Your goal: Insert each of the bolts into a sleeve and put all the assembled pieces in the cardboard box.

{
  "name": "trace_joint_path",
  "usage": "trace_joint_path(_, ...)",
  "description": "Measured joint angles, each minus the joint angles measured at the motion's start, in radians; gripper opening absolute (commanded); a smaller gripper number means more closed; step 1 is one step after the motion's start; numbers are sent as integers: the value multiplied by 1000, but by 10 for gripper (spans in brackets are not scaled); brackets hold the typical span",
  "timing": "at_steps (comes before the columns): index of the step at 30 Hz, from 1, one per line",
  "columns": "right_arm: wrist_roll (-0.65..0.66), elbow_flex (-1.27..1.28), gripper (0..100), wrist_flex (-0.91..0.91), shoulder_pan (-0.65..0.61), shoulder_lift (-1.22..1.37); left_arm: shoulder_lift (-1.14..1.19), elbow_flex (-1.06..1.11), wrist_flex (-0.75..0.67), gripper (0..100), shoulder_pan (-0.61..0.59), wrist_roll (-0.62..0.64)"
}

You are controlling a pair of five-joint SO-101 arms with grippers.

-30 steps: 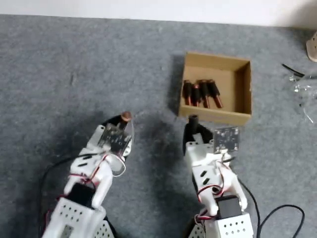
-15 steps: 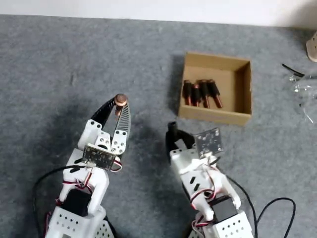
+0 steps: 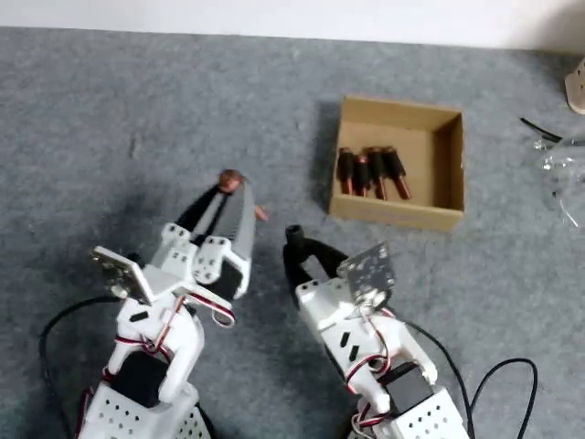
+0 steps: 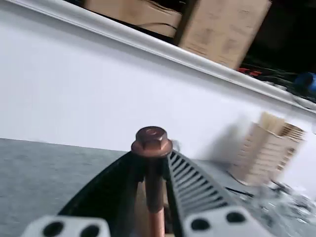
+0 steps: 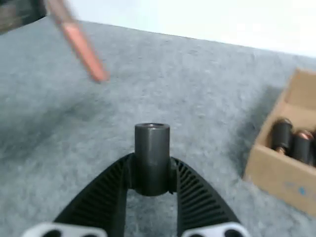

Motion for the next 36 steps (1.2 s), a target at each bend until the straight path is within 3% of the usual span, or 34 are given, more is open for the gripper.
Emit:
trace_joint_path(4,180,0,5,0,-92,0,0,0,0,8,69,3)
trace_joint_path(7,244,0,5,0,-120,0,0,0,0,7,71,6)
trace_joint_path(18,253,0,5,-69,-72,0,0,-9,0,7,80,12)
trace_joint_path(22,253,0,5,-132,-61,0,0,-14,2,7,26,72)
trace_joint_path(30,258,0,5,-143,-55,0,-2,-107,206,7,21,101)
trace_joint_path(36,258,0,5,-144,-55,0,-2,-114,229,7,74,97)
